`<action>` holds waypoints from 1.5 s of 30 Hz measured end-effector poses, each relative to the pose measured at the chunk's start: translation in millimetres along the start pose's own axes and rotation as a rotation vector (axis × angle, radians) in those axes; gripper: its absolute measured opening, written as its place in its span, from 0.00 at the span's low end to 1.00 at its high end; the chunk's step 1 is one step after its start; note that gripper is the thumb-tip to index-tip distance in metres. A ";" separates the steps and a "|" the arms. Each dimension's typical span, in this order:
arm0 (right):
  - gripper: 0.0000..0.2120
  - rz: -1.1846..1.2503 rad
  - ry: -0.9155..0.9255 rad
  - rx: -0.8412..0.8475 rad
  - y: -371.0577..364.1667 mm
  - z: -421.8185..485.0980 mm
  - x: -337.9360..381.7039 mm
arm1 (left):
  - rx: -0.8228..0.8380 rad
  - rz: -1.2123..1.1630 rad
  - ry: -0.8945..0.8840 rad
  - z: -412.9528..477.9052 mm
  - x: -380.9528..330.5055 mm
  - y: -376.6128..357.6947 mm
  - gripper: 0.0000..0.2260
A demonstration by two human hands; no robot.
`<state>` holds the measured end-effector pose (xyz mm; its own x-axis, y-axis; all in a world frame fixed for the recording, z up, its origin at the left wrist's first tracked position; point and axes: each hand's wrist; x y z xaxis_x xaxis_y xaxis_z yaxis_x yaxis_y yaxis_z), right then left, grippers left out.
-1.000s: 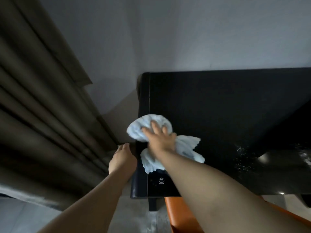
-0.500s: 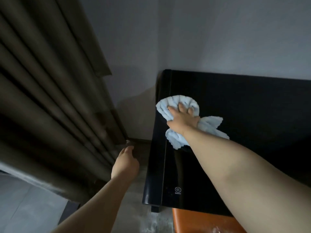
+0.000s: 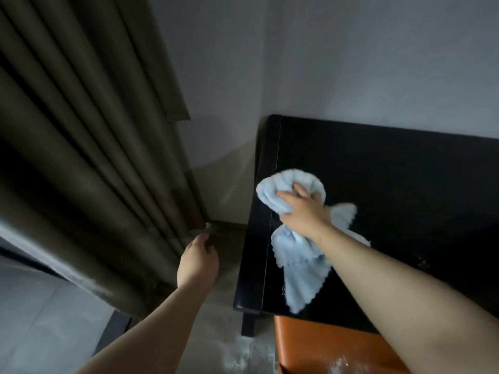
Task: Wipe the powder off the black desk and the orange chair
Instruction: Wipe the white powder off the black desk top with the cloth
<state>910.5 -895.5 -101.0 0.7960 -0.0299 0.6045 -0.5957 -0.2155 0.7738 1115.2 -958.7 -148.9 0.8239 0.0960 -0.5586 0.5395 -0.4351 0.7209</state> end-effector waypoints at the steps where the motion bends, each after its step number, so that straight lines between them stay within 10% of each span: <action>1: 0.25 -0.220 -0.316 -0.082 -13.3 -7.3 -3.1 | -0.002 -0.011 -0.006 -3.9 0.4 -0.3 0.18; 3: 0.25 -0.370 -0.513 -0.237 -56.6 -27.5 13.3 | -0.010 -0.038 -0.024 -10.2 0.4 -0.3 0.17; 8: 0.10 0.197 -0.121 -0.131 -75.4 -52.0 62.5 | -0.049 -0.119 -0.044 -20.3 -7.8 0.1 0.15; 13: 0.16 0.328 -0.340 -0.544 -28.0 -57.3 45.2 | -0.069 -0.241 -0.003 -22.8 -25.5 -2.6 0.14; 18: 0.26 -0.255 -0.486 -0.314 -96.9 -53.7 51.2 | -0.046 -0.216 -0.031 -20.4 -41.0 -9.2 0.14; 23: 0.17 0.028 -0.093 -0.187 -122.5 -61.6 87.1 | -0.073 -0.194 -0.059 -17.3 -47.3 -3.2 0.14; 26: 0.13 0.309 -0.256 -0.480 -82.4 -65.6 81.1 | -0.114 -0.201 -0.051 -12.7 -44.7 4.6 0.15; 31: 0.17 0.084 -0.350 -0.942 -28.6 -52.1 64.6 | -0.106 -0.191 -0.001 -7.6 -45.7 3.5 0.15; 45: 0.34 -0.326 -0.645 -0.429 -26.3 60.5 -55.5 | 0.077 -0.086 -0.094 13.7 -106.1 -39.2 0.19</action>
<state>888.5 -947.2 -166.4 0.7626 -0.6111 0.2123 -0.2104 0.0762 0.9746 1004.2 -964.0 -123.5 0.7534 0.0531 -0.6554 0.5894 -0.4965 0.6373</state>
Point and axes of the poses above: each hand's wrist, its own z-axis towards the middle knuckle, its own y-axis out of the back of the hand, x = y × z, and after that the axes turned 12 degrees about y, right-handed
